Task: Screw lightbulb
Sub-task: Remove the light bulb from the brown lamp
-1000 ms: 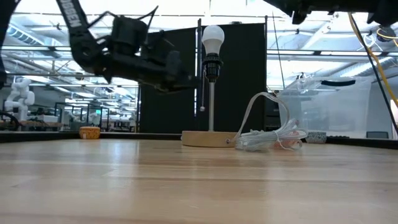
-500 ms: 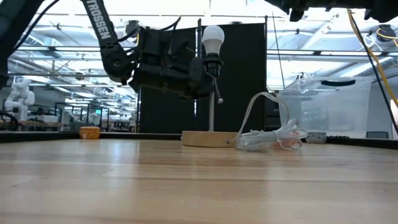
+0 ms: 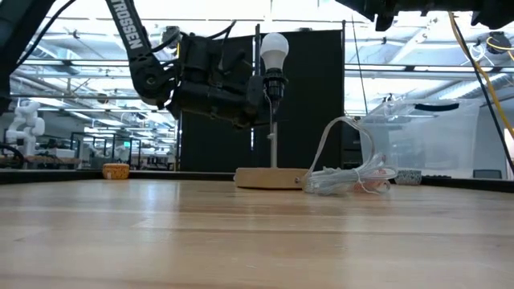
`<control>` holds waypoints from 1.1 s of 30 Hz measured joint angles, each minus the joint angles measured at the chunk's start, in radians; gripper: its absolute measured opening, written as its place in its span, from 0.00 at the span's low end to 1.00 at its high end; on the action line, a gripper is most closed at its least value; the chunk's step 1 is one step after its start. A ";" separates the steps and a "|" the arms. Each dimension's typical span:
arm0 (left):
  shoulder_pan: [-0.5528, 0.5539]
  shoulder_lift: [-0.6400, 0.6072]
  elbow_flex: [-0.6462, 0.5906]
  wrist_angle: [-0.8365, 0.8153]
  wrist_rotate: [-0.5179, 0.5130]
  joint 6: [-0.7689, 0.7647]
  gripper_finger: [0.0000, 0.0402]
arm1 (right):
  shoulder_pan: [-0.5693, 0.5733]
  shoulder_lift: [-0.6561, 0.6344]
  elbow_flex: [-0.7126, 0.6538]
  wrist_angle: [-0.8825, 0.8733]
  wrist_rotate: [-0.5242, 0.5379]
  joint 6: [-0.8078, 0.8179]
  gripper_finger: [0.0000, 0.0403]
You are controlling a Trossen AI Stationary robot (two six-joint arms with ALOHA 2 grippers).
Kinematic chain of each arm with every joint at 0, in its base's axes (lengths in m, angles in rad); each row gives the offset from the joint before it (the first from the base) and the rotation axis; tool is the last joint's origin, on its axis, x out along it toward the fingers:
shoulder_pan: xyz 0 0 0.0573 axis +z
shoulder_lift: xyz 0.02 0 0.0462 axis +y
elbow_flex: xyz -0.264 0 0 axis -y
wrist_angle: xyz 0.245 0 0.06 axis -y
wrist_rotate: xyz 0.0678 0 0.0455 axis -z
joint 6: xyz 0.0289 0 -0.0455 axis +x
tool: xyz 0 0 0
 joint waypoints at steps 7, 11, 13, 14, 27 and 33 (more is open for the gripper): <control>-0.040 0.000 0.000 -0.009 0.001 0.010 0.08 | 0.000 0.000 0.000 0.000 -0.001 0.018 0.40; -0.068 -0.001 0.000 -0.029 0.001 -0.002 0.08 | 0.000 0.000 0.024 -0.096 -0.008 0.059 0.40; -0.087 -0.003 0.002 -0.052 -0.018 -0.006 0.08 | 0.000 0.003 0.067 -0.199 -0.010 0.086 0.40; -0.097 -0.003 0.002 -0.060 -0.031 -0.008 0.08 | 0.002 0.009 0.091 -0.241 -0.010 0.097 0.40; -0.156 -0.002 0.001 -0.073 -0.133 -0.018 0.08 | 0.030 0.204 0.257 -0.396 0.074 0.157 0.61; -0.157 0.000 0.000 -0.072 -0.147 -0.019 0.08 | 0.026 0.315 0.258 -0.182 0.162 0.138 0.65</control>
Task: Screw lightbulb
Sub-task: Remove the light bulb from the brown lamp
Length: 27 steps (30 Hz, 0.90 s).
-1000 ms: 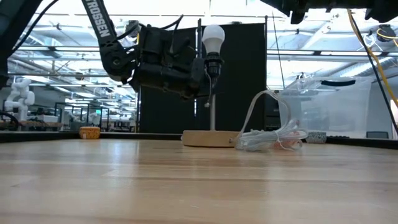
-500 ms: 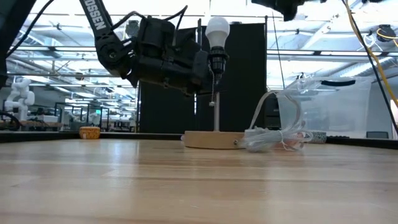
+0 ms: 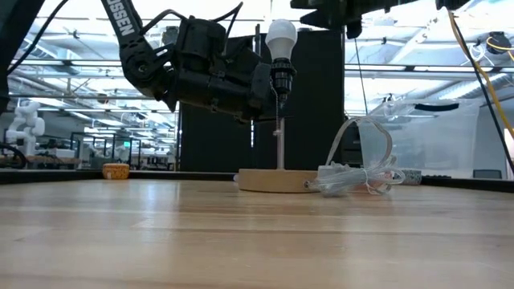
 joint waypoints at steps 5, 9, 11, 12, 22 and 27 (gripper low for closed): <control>0.000 0.000 0.000 0.000 -0.003 0.000 0.08 | -0.005 0.069 0.000 0.039 0.094 -0.001 0.66; 0.000 0.001 -0.001 0.001 -0.004 0.001 0.08 | -0.006 0.111 0.000 0.110 0.089 0.020 0.69; 0.000 0.001 -0.001 0.002 -0.004 0.001 0.08 | -0.007 0.126 0.000 0.137 0.089 0.025 0.71; 0.000 0.001 -0.001 0.002 -0.004 0.001 0.08 | -0.007 0.132 0.000 0.149 0.089 0.032 0.73; 0.001 0.002 -0.002 0.003 -0.018 -0.001 0.08 | -0.009 0.216 0.001 0.281 0.125 0.055 0.80; 0.001 0.002 -0.003 0.003 -0.020 0.000 0.08 | -0.014 0.276 0.073 0.261 0.133 0.027 0.81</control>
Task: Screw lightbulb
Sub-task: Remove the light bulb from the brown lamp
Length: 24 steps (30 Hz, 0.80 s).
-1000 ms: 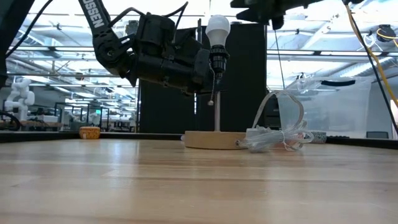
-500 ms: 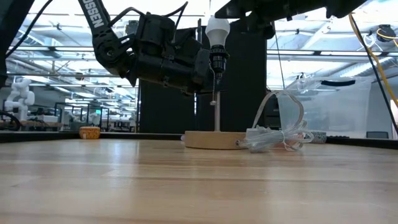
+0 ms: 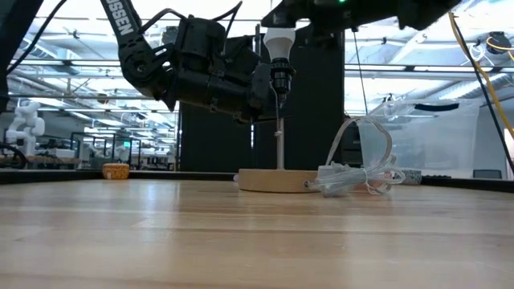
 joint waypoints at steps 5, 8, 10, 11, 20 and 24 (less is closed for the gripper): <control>0.000 0.000 0.000 -0.001 -0.003 0.002 0.08 | -0.008 0.038 0.060 -0.054 0.005 -0.033 0.79; -0.001 0.000 0.000 -0.001 -0.003 0.002 0.08 | -0.009 0.040 0.062 -0.054 0.010 -0.034 0.77; -0.001 0.000 0.000 -0.001 -0.003 0.002 0.08 | -0.009 0.039 0.062 -0.057 0.014 -0.045 0.75; -0.001 0.000 0.000 -0.002 -0.003 0.003 0.08 | -0.008 0.037 0.062 -0.062 0.014 -0.050 0.74; 0.000 0.000 0.002 -0.002 0.028 0.015 0.08 | -0.006 -0.051 0.062 -0.244 -0.045 -0.047 0.68; -0.001 0.000 0.002 -0.004 0.046 0.011 0.08 | -0.029 -0.090 0.062 -0.307 -0.153 -0.069 0.70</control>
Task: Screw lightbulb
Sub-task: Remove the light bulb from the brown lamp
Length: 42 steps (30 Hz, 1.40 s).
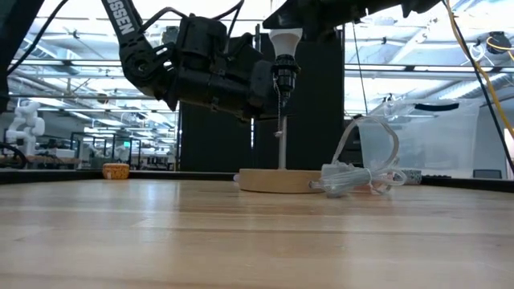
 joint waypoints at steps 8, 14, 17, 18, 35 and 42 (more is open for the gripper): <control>0.003 0.000 -0.002 -0.003 0.066 0.016 0.08 | -0.080 -0.027 0.000 -0.047 -0.259 -0.069 0.70; 0.004 0.000 -0.002 -0.003 0.174 0.042 0.08 | -0.141 -0.030 0.000 -0.071 -0.512 -0.130 0.70; 0.004 0.000 -0.003 -0.003 0.228 0.055 0.08 | -0.164 -0.031 0.001 -0.080 -0.626 -0.152 0.70; 0.004 0.000 -0.003 -0.003 0.243 0.062 0.08 | -0.172 -0.031 0.001 -0.081 -0.665 -0.162 0.70; 0.019 0.000 -0.002 -0.003 0.250 0.043 0.08 | -0.212 -0.059 -0.002 -0.021 -0.719 -0.094 0.78; 0.021 0.000 -0.002 -0.012 0.194 0.025 0.08 | -0.199 -0.121 -0.002 0.054 -0.719 -0.052 0.81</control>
